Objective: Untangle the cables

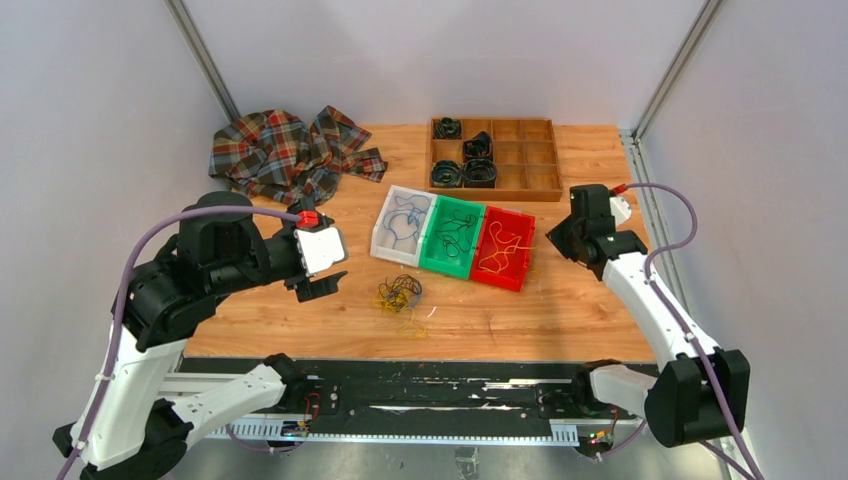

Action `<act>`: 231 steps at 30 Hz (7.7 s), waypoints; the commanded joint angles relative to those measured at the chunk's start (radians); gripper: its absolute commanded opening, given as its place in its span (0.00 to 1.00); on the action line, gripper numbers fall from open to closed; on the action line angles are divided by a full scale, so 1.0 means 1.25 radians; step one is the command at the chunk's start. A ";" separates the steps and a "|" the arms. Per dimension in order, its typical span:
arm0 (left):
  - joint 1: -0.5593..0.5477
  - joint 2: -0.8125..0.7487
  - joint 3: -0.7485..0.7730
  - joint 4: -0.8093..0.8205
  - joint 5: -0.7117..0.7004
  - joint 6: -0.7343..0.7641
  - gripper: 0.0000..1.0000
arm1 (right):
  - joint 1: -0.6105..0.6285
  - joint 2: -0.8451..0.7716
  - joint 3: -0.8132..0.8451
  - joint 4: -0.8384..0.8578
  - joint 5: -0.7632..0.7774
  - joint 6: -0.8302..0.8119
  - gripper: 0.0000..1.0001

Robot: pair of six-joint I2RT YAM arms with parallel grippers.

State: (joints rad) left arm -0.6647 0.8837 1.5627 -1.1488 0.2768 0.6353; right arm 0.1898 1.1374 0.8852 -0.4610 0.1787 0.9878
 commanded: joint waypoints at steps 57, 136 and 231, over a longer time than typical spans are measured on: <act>-0.006 -0.013 0.000 0.007 -0.015 0.001 0.85 | -0.001 0.218 0.030 0.068 -0.014 0.081 0.18; 0.157 0.162 -0.360 0.063 -0.029 -0.086 0.99 | 0.276 0.158 0.162 0.037 0.077 -0.378 0.74; 0.156 0.112 -0.212 -0.016 0.352 -0.070 0.01 | 0.823 0.264 0.011 0.835 0.049 -0.742 0.62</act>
State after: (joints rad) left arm -0.4641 1.0180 1.2629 -1.1545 0.6437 0.5781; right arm 1.2018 1.4727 0.9157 0.4900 0.1627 0.0837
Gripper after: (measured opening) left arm 0.011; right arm 0.615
